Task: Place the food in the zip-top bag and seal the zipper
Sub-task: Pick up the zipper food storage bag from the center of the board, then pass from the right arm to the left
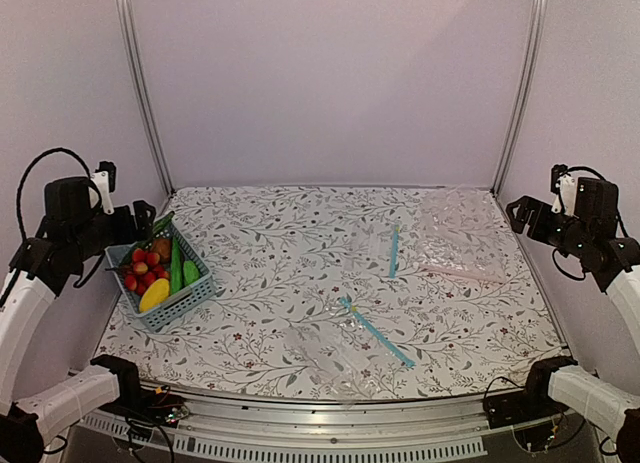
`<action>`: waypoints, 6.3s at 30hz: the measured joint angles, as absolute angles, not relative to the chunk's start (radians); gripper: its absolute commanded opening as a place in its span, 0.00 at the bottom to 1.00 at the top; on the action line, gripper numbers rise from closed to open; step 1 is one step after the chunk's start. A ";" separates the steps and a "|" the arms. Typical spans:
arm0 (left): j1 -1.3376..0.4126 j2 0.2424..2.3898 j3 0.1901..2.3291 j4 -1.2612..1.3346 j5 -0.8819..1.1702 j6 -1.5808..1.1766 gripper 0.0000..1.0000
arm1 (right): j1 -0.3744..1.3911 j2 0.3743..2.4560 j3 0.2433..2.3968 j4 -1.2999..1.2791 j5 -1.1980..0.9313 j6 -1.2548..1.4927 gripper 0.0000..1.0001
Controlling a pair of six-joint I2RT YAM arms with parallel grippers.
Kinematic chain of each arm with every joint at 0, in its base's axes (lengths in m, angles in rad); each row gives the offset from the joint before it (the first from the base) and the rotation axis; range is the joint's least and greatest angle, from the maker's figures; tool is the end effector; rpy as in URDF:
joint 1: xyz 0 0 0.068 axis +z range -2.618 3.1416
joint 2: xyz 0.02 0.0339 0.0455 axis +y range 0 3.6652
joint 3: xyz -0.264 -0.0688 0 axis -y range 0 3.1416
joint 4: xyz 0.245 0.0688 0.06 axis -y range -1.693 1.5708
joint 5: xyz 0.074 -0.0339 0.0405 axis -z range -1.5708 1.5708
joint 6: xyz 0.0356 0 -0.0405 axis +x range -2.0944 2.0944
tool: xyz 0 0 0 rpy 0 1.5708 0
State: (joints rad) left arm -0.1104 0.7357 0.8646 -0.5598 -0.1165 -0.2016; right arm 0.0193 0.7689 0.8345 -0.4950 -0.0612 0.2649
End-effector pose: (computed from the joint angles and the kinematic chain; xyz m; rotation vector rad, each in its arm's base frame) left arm 0.1584 -0.0134 0.3360 -0.1657 1.9927 -0.0839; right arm 0.1703 0.0055 0.3274 0.2067 1.9970 0.2433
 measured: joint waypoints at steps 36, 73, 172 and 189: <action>-0.112 0.930 0.952 -0.528 -0.006 -0.194 0.99 | 0.514 1.521 1.184 -0.567 0.048 0.472 0.64; -0.112 0.910 0.941 -0.514 0.011 -0.168 1.00 | 0.532 2.235 1.688 -0.598 0.157 0.513 0.28; -0.766 1.368 1.254 -0.245 0.940 -0.149 0.05 | 0.761 1.472 1.533 -0.848 -1.027 0.054 0.00; -0.773 1.367 1.218 -0.252 0.958 -0.117 0.00 | 0.764 1.473 1.550 -0.853 -0.899 0.059 0.77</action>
